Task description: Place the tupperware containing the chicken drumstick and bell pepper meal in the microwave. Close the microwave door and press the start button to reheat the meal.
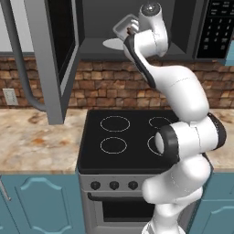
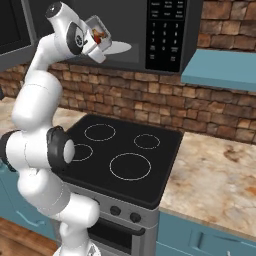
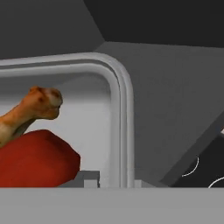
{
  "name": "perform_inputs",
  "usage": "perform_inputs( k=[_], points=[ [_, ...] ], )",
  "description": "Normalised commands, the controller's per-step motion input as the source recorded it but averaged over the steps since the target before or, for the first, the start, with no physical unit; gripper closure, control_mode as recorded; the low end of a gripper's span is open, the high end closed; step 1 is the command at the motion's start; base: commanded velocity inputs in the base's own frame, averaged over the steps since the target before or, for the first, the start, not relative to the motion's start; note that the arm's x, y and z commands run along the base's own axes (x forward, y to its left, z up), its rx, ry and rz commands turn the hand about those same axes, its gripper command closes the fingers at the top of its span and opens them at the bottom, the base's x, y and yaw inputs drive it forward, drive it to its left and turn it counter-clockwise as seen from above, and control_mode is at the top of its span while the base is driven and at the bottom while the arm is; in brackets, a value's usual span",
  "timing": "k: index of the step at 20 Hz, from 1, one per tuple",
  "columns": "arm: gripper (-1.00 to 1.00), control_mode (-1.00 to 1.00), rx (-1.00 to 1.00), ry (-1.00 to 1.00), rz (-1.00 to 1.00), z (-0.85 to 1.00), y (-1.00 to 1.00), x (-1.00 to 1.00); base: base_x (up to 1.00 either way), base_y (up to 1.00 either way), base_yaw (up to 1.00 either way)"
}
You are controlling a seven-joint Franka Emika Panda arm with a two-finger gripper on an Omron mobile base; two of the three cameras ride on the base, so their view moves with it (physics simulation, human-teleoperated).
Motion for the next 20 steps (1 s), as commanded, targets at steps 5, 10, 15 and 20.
perform_inputs(
  k=[5,10,15,20],
  points=[
    [1.00,-1.00,0.00,0.03,-0.08,-0.02,0.00,0.49,0.00,0.00,0.00],
    [1.00,-1.00,0.00,0.03,-0.08,-0.07,0.00,0.52,0.00,0.00,0.00],
    [1.00,-1.00,0.00,0.03,-0.12,-0.29,0.00,0.57,0.00,0.00,0.00],
    [-1.00,-1.00,-0.02,0.01,-0.10,-0.55,0.07,0.44,0.00,0.00,0.00]
  ],
)
